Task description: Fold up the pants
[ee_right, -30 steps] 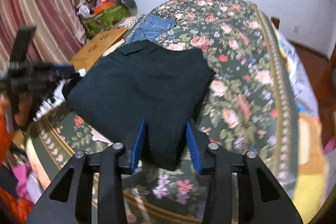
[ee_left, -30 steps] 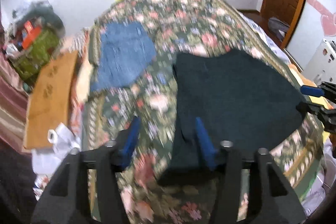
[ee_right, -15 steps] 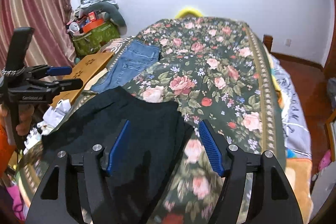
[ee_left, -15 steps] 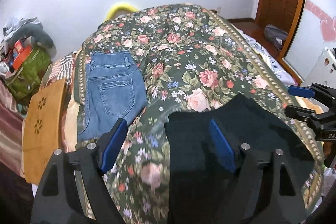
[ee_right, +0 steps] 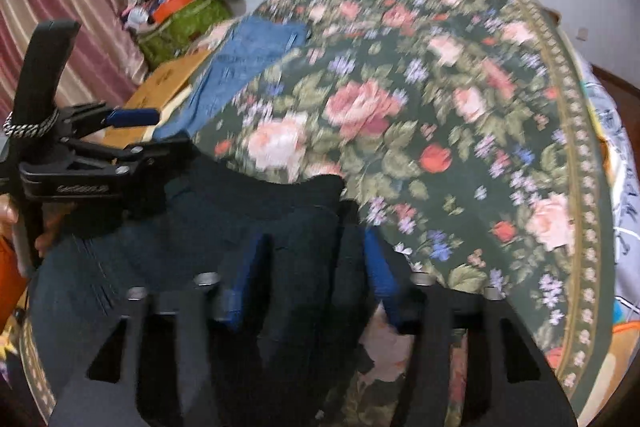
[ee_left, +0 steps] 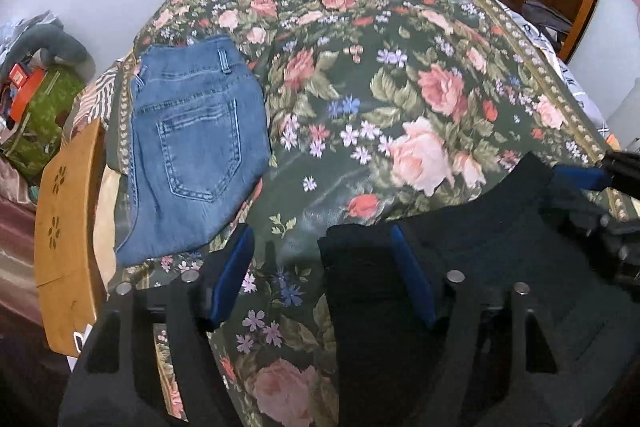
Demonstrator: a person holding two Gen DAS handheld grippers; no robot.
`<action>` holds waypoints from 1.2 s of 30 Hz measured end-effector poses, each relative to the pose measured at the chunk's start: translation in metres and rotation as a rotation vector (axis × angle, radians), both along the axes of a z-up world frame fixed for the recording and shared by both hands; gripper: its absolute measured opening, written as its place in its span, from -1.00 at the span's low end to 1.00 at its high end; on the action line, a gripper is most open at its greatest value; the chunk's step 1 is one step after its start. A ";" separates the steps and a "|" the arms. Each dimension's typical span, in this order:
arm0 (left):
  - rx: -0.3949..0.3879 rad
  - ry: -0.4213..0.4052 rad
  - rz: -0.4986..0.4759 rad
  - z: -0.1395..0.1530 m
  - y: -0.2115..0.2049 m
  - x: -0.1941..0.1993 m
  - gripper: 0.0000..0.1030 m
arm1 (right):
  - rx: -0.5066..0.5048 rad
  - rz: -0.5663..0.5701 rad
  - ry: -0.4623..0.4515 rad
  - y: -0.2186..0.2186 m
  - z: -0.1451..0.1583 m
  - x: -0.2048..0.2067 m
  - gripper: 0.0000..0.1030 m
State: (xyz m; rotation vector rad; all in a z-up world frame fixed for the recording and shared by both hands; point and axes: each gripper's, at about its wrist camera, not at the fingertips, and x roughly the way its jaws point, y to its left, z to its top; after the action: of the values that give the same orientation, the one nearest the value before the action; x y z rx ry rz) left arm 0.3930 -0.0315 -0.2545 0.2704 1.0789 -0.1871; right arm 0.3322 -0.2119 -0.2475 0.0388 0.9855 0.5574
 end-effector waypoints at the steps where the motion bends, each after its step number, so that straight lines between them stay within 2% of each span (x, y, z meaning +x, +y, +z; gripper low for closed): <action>1: -0.008 0.003 0.010 -0.001 0.001 0.000 0.37 | -0.004 -0.004 -0.011 -0.001 0.001 0.000 -0.41; 5: -0.014 -0.017 0.067 -0.002 0.010 0.002 0.37 | -0.002 -0.014 -0.016 -0.005 -0.003 -0.001 -0.48; 8: -0.047 0.009 0.094 -0.005 0.016 0.005 0.38 | -0.019 -0.021 -0.019 -0.003 -0.006 -0.001 -0.50; 12: -0.054 0.020 0.088 0.000 0.017 0.005 0.37 | -0.063 -0.016 -0.029 0.002 -0.002 -0.002 -0.49; 15: -0.069 -0.018 0.091 0.019 0.022 -0.003 0.32 | -0.065 -0.045 -0.034 -0.001 0.008 -0.003 -0.49; 22: -0.111 -0.139 0.084 0.076 0.036 -0.035 0.32 | -0.086 -0.097 -0.143 -0.015 0.059 -0.030 -0.44; 26: -0.148 -0.156 0.068 0.096 0.038 -0.059 0.35 | -0.068 -0.122 -0.198 -0.025 0.082 -0.051 -0.03; 28: -0.161 -0.153 0.058 0.098 0.038 -0.070 0.49 | -0.054 -0.126 -0.225 -0.027 0.091 -0.061 0.21; 30: -0.161 -0.150 0.048 0.098 0.036 -0.079 0.65 | -0.038 -0.135 -0.244 -0.030 0.095 -0.071 0.64; 31: -0.162 -0.138 0.038 0.096 0.035 -0.081 0.81 | -0.021 -0.140 -0.254 -0.031 0.097 -0.077 0.69; 32: -0.165 -0.110 0.025 0.091 0.033 -0.082 0.88 | -0.008 -0.140 -0.254 -0.032 0.096 -0.081 0.74; 36: -0.167 -0.001 0.028 0.066 0.032 -0.077 0.90 | 0.011 -0.121 -0.167 -0.027 0.081 -0.082 0.76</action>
State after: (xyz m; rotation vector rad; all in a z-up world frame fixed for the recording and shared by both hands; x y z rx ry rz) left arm 0.3163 0.0006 -0.1887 0.1049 1.0593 -0.2504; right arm 0.2497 -0.2392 -0.1666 0.0605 0.8120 0.4471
